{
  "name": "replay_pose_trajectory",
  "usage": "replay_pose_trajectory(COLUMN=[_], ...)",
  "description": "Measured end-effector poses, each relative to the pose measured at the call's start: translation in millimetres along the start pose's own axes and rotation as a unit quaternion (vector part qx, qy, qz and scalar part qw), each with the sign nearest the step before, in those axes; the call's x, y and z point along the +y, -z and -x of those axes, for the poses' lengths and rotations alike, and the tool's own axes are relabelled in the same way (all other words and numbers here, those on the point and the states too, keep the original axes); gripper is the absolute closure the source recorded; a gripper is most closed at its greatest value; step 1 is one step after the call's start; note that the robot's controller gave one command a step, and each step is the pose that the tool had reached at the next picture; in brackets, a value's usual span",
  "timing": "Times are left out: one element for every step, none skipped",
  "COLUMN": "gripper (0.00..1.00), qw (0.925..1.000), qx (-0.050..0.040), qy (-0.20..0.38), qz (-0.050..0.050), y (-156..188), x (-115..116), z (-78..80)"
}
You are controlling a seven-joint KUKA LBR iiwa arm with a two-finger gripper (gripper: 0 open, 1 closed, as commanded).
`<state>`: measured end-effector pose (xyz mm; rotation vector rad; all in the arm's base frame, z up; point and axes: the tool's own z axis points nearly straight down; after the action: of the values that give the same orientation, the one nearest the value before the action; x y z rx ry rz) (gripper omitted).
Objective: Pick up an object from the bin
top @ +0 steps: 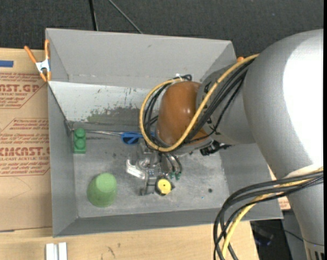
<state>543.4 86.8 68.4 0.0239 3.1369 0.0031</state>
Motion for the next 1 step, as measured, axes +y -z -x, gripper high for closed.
replay_pose_trajectory(gripper=[1.0], qw=[1.0], qx=[-0.001], qy=[0.001], qz=[0.0], y=[4.7], x=[0.8], z=[1.1])
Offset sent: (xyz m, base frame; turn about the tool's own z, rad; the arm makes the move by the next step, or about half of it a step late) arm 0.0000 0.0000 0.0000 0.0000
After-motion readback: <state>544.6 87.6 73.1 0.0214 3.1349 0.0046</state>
